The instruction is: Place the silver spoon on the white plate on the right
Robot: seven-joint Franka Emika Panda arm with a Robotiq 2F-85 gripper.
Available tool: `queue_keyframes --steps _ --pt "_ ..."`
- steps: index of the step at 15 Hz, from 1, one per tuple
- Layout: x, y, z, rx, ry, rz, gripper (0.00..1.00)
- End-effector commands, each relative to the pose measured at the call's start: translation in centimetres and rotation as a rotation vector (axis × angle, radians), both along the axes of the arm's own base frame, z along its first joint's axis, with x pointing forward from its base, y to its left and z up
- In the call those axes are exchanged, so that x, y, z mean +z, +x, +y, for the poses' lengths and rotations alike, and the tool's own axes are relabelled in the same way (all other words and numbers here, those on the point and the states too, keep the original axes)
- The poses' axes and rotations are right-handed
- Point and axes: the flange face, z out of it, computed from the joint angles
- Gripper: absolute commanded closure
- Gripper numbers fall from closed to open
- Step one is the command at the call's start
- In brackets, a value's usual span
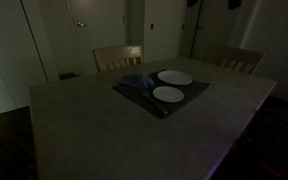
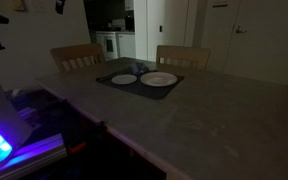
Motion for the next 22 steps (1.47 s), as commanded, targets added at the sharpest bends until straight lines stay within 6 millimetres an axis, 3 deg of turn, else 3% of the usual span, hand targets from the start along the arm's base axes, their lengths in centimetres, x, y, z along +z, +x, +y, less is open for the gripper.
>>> queue_keyframes --steps 1,14,15,16,19,22 --pt "-3.3 0.2 0.8 -0.075 0.011 0.014 0.0" --pt "-11.4 0.7 1.6 -0.224 -0.009 0.044 0.0" --pt "-11.0 0.9 1.8 -0.217 0.041 0.031 0.0" --pt "-10.4 0.9 1.5 -0.22 -0.02 0.038 0.0" --pt "-10.7 0.9 1.9 -0.217 0.012 0.036 0.0" --pt "-12.2 0.9 1.5 -0.176 -0.015 0.0 0.0"
